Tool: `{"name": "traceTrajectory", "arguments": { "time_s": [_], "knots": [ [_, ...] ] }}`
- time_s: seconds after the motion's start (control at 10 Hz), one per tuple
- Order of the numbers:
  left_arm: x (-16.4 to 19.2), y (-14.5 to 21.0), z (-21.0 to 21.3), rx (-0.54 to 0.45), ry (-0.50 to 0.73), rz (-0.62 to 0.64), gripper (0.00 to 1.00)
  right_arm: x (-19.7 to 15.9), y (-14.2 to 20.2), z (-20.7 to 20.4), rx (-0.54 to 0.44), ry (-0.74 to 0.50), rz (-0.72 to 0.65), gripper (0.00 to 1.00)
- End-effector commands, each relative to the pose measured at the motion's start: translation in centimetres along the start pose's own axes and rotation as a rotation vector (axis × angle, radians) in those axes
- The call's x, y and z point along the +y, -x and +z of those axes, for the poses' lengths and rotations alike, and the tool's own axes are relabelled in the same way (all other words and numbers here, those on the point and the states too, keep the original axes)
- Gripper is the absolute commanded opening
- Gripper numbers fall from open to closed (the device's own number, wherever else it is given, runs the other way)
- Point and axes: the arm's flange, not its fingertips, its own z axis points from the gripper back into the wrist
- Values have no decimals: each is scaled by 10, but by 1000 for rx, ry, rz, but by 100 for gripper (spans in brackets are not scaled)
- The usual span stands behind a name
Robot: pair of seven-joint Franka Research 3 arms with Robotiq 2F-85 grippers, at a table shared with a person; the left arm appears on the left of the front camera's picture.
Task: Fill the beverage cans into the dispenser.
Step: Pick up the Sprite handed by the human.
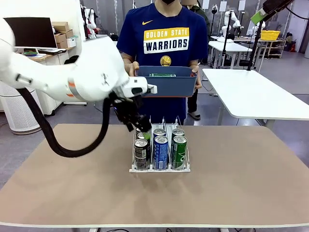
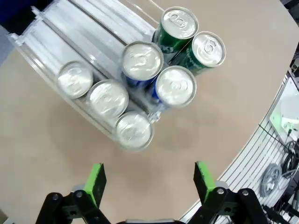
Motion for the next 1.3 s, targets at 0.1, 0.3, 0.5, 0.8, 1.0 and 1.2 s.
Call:
{"name": "traceTrajectory", "arguments": {
  "time_s": [0.1, 0.3, 0.5, 0.8, 1.0, 1.2],
  "knots": [
    [33, 21, 85, 24, -129, -132, 100, 1, 2, 0, 5, -5, 1, 100],
    [48, 24, 142, -45, -206, -169, 100, 1, 2, 0, 5, -5, 1, 100],
    [55, 31, 200, -150, -307, -153, 100, 1, 2, 0, 5, -5, 1, 100],
    [53, 38, 249, -229, -346, -120, 100, 1, 2, 0, 5, -5, 1, 100],
    [52, 36, 255, -221, -326, -131, 100, 1, 2, 0, 5, -5, 1, 100],
    [52, 36, 255, -221, -326, -131, 100, 1, 2, 0, 5, -5, 1, 100]
  ]
}}
